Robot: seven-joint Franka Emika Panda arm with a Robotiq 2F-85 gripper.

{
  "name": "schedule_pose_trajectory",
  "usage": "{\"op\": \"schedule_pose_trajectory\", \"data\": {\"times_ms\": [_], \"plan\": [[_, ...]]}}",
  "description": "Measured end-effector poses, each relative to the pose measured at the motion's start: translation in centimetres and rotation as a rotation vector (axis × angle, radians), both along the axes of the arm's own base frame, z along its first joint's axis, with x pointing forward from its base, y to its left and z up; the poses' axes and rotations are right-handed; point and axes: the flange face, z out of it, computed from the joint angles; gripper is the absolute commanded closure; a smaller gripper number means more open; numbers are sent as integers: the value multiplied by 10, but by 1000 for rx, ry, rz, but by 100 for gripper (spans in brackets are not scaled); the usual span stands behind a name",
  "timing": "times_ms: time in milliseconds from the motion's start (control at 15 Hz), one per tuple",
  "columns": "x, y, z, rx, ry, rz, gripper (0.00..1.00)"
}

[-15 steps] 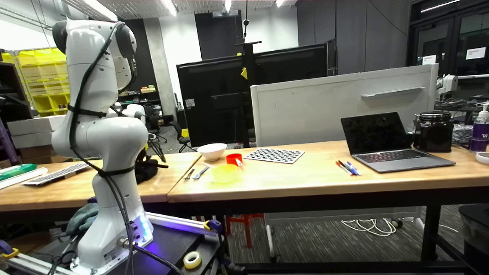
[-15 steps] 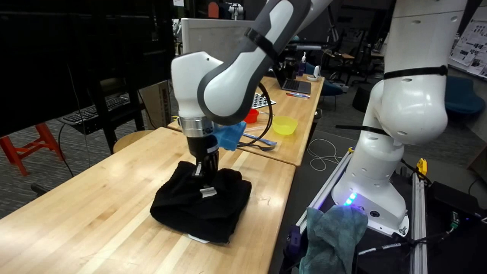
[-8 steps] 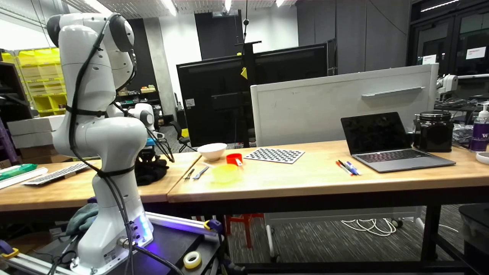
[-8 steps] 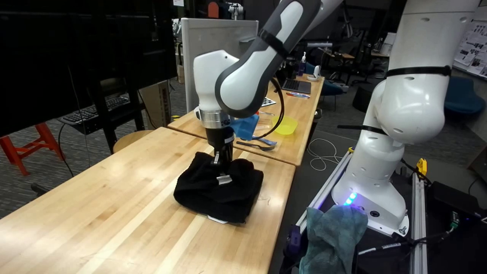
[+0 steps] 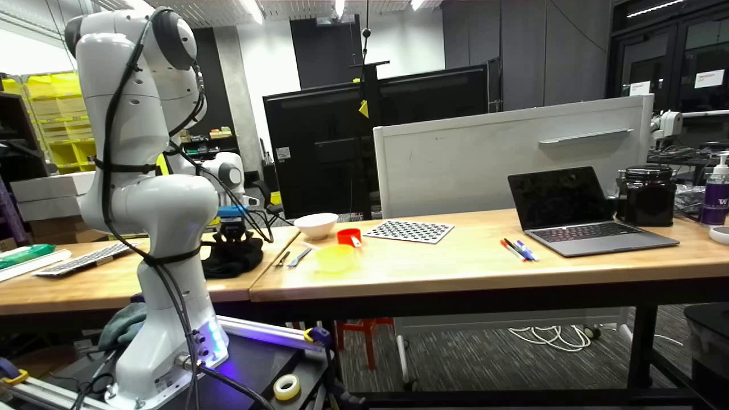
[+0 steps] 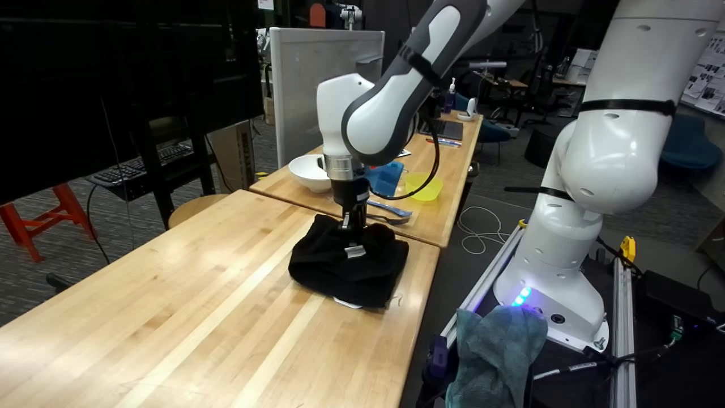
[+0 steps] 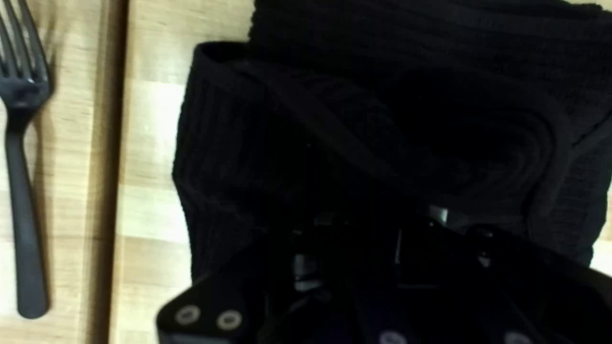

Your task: Use the black towel to clean the table

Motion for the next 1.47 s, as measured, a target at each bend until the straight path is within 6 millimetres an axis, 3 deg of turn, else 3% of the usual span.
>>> {"op": "schedule_pose_trajectory", "data": {"times_ms": [867, 1467], "plan": [[1, -81, -2, 17, 13, -25, 96], [1, -95, -2, 23, 14, -23, 96]]}}
